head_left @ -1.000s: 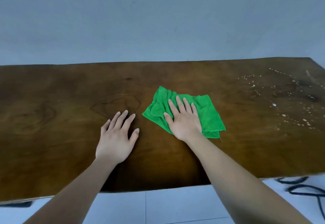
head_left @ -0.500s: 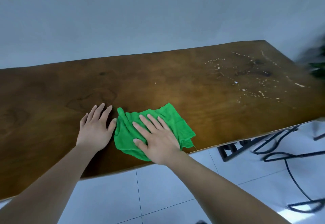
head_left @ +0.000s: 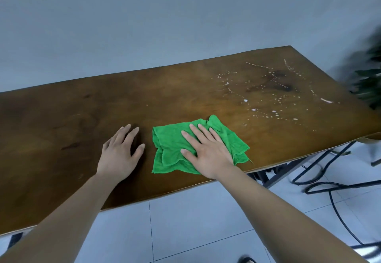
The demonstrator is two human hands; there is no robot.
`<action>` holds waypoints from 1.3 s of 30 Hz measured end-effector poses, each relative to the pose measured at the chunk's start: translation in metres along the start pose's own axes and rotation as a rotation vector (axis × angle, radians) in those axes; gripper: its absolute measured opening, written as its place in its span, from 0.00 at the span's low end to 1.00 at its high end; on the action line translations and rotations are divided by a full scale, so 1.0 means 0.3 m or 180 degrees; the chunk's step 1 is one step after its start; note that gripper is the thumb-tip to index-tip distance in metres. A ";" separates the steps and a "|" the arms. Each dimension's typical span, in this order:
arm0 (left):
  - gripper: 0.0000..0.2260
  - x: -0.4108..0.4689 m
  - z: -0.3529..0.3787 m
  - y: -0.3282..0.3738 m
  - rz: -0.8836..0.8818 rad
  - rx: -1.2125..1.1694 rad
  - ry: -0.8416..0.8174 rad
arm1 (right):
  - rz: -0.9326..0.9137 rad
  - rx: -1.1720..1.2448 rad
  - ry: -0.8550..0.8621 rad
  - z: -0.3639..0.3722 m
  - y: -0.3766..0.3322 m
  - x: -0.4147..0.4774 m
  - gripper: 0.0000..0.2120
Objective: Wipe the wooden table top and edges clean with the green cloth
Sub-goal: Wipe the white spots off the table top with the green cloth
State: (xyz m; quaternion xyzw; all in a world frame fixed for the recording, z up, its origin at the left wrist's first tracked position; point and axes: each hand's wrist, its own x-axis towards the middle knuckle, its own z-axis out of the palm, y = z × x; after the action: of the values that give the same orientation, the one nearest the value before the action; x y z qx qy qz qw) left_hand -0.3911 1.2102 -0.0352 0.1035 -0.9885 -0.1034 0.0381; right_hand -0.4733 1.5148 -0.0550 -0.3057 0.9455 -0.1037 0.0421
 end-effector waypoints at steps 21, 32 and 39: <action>0.37 0.192 0.207 0.567 -0.0342 0.0042 0.0108 | 0.1149 -0.0301 0.0094 -0.346 1.337 -0.200 0.40; 0.36 0.191 0.199 0.588 -0.0350 0.0103 0.0137 | 0.1727 -0.0277 0.0024 -0.254 0.980 -0.170 0.40; 0.32 0.192 0.204 0.584 -0.0336 0.0147 0.0148 | 0.0561 -0.0164 -0.0127 -0.131 0.487 -0.174 0.40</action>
State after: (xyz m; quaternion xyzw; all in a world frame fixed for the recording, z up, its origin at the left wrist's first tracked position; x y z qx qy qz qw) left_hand -0.4878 1.3778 -0.0547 0.1587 -0.9827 -0.0800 0.0531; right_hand -0.5199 1.6678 -0.0483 -0.2243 0.9701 -0.0690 0.0620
